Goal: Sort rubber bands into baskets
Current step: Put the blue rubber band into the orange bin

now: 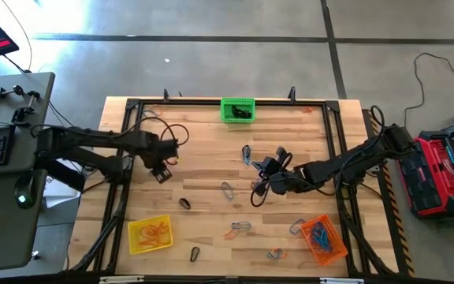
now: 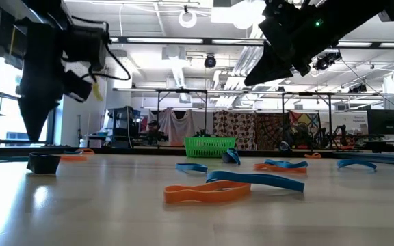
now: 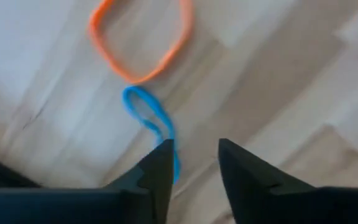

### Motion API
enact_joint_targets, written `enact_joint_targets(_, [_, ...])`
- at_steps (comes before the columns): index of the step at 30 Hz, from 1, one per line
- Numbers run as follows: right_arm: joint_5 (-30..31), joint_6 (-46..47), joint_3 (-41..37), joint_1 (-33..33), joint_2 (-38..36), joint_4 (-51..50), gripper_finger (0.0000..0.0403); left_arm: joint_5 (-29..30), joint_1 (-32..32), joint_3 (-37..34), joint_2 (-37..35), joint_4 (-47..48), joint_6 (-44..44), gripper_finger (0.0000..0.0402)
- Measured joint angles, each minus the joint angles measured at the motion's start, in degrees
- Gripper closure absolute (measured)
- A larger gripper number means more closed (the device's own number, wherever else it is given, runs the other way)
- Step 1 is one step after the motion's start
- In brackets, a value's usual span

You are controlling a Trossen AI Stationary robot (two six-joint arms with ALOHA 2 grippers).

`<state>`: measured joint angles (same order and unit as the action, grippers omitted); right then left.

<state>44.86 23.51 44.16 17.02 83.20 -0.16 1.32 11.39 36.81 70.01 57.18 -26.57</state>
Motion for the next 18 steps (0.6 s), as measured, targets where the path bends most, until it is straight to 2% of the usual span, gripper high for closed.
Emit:
enact_joint_targets(4, [0.0,0.0,0.0,0.0,0.0,0.0,0.0403,0.7,1.8,-1.5,2.0,-0.1,-0.6,0.0245])
enact_joint_targets(7, [0.0,0.0,0.0,0.0,0.0,0.0,0.0403,0.7,2.2,-1.7,3.4,-0.2,-0.6,0.0235])
enact_joint_targets(18, [0.0,0.0,0.0,0.0,0.0,0.0,0.0403,0.4,2.2,-1.7,9.0,0.0,-2.9,0.0252])
